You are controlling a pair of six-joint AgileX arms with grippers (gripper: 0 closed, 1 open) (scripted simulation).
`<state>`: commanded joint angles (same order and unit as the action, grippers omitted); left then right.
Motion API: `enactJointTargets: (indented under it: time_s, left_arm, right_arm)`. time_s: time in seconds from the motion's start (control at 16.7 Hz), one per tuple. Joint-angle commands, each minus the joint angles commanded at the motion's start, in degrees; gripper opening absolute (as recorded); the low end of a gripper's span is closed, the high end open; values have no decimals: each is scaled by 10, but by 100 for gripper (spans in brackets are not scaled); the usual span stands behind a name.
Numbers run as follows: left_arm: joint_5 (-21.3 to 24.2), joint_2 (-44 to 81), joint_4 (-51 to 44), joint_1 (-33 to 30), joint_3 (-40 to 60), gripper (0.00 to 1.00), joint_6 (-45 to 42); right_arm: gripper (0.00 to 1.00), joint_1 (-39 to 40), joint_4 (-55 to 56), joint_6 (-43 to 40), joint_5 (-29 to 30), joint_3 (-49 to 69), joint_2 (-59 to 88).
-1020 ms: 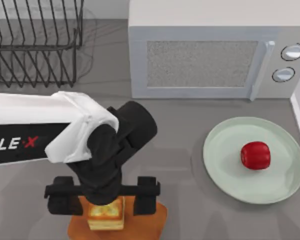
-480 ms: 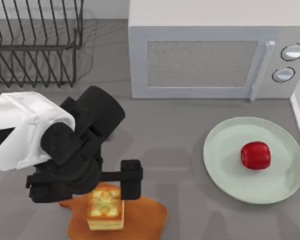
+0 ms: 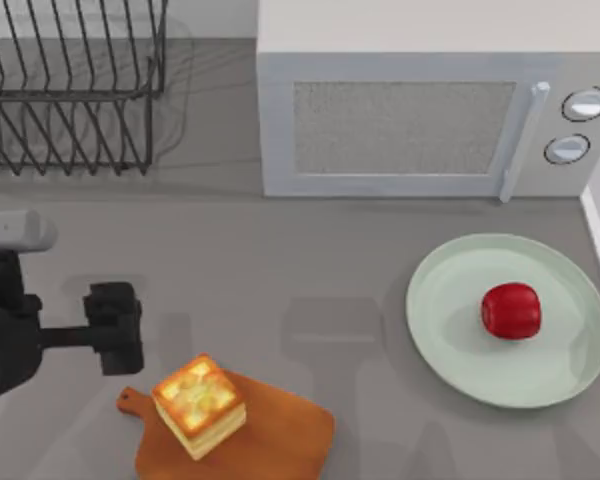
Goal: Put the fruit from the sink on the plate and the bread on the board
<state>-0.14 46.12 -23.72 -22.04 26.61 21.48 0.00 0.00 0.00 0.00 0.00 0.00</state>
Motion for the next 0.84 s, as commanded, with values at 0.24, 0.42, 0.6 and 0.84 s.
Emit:
enactJointTargets:
  time_s: [0.24, 0.42, 0.6, 0.84]
  left_arm:
    - [2, -233, 98, 97, -125, 100, -94]
    - [2, -363, 168, 161, -202, 100, -157]
    - [2, -439, 220, 206, -251, 100, -201]
    - [1, -461, 237, 220, -266, 100, -215]
  right_arm:
    - [100, 0, 0, 0, 0, 0, 0]
    - [100, 0, 0, 0, 0, 0, 0]
    - [100, 0, 0, 0, 0, 0, 0]
    - [100, 0, 0, 0, 0, 0, 0]
